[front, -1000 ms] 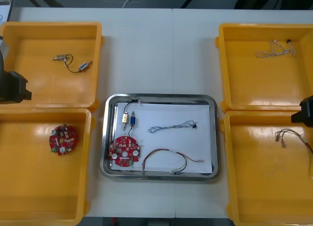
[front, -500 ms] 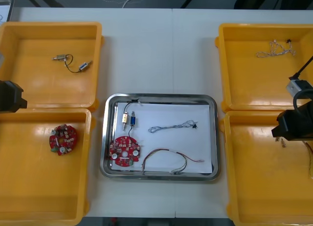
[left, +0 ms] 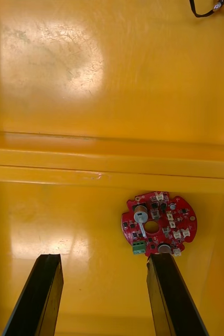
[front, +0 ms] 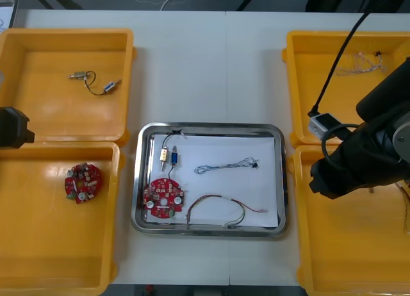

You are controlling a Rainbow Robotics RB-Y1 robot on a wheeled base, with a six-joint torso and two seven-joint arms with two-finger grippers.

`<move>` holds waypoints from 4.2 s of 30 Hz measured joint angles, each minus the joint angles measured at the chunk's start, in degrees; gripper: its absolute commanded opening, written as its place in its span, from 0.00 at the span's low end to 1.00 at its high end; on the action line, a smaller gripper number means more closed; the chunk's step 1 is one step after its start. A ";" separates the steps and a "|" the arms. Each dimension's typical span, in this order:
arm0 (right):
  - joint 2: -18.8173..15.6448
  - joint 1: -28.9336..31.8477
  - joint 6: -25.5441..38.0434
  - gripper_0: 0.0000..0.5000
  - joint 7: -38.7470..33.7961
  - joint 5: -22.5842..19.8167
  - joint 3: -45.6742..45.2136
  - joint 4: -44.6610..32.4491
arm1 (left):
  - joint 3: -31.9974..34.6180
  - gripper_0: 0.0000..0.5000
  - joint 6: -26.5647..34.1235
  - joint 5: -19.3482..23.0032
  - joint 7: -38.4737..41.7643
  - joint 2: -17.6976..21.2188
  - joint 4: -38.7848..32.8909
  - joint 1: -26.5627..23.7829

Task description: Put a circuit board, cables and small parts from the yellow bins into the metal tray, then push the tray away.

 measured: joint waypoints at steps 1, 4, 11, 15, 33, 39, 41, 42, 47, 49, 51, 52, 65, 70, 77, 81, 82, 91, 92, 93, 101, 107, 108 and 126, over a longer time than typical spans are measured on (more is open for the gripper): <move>0.01 -0.71 0.00 1.00 0.00 -0.03 1.16 -0.27 | 0.00 0.95 0.00 0.00 0.00 0.00 -0.02 0.00; 0.16 -2.52 0.00 1.00 0.01 -0.03 4.16 -0.81 | 0.00 0.95 0.00 0.00 0.00 0.00 -0.06 0.01; 2.09 -6.36 0.00 1.00 0.11 0.40 10.72 -1.59 | 0.01 0.94 0.00 0.00 0.00 0.00 -0.12 0.06; 4.03 -8.45 0.00 1.00 1.37 3.06 14.84 -1.62 | 0.01 0.94 0.00 0.00 0.00 0.00 -0.15 0.11; 12.25 -16.41 -4.51 1.00 1.60 9.47 34.31 1.08 | 0.03 0.94 0.00 -0.01 0.00 0.01 -0.20 0.14; 13.75 -17.99 -7.48 1.00 3.90 10.99 39.36 2.62 | 0.03 0.94 0.00 -0.01 0.00 0.01 -0.21 0.14; 14.52 -18.62 -8.42 1.00 5.49 11.82 41.02 3.84 | 0.03 0.95 0.00 -0.01 0.00 0.01 -0.21 0.14; 15.07 -19.07 -9.04 1.00 5.67 12.51 42.10 4.72 | 0.03 0.94 0.00 -0.01 0.00 0.01 -0.22 0.14; 17.45 -21.51 -10.85 1.00 5.83 15.62 47.25 8.21 | 0.04 0.95 0.00 -0.01 0.00 0.01 -0.22 0.14; 18.26 -22.39 -11.20 1.00 6.90 17.05 49.28 9.15 | 0.04 0.94 0.00 -0.01 0.00 0.01 -0.22 0.15; 18.87 -22.97 -11.72 1.00 7.57 17.97 50.99 9.73 | 0.04 0.94 0.00 -0.01 0.00 0.01 -0.22 0.15; 19.12 -23.15 -11.95 1.00 7.68 18.26 51.66 9.99 | 0.04 0.95 0.00 -0.01 0.00 0.01 -0.22 0.15; 20.74 -23.31 -14.07 1.00 8.42 23.86 58.54 12.73 | 0.04 0.94 0.00 -0.01 0.00 0.01 -0.23 0.15; 21.72 -23.32 -14.09 1.00 8.60 25.41 59.66 14.12 | 0.04 0.94 0.00 -0.01 0.00 0.01 -0.23 0.15; 22.25 -23.34 -14.59 1.00 8.72 27.42 61.00 14.56 | 0.04 0.94 0.00 -0.01 0.00 0.01 -0.23 0.15; 22.42 -23.34 -15.24 1.00 8.78 28.63 61.62 14.69 | 0.04 0.95 0.00 -0.01 0.00 0.01 -0.24 0.15; 22.43 -23.34 -15.41 1.00 8.78 29.09 61.88 14.70 | 0.04 0.94 0.00 -0.01 0.00 0.01 -0.24 0.15; 22.43 -23.36 -15.97 0.00 9.34 30.16 63.17 14.77 | 0.04 0.94 0.00 -0.01 0.00 0.01 -0.24 0.15; 22.43 -23.36 -16.02 0.00 10.14 30.21 63.17 14.77 | 0.04 0.95 0.00 -0.01 0.00 0.01 -0.24 0.15; 22.43 -23.36 -16.11 0.00 11.17 30.36 63.17 14.77 | 0.04 0.94 0.00 -0.01 0.00 0.01 -0.24 0.15; 22.55 -23.72 -16.55 0.00 12.46 31.69 63.18 14.80 | 0.04 0.94 0.00 -0.01 0.00 0.01 -0.24 0.15; 22.54 -26.14 -17.26 0.00 12.46 31.70 63.19 14.90 | 0.04 0.94 0.00 -0.01 0.00 0.01 -0.24 0.15; 22.53 -26.63 -17.44 0.00 12.46 31.70 63.19 14.96 | 0.04 0.94 0.00 -0.01 0.00 0.01 -0.24 0.15; 18.80 -32.39 -21.77 0.00 12.47 31.70 63.20 15.21 | 0.04 0.95 0.00 -0.01 0.00 0.01 -0.24 0.15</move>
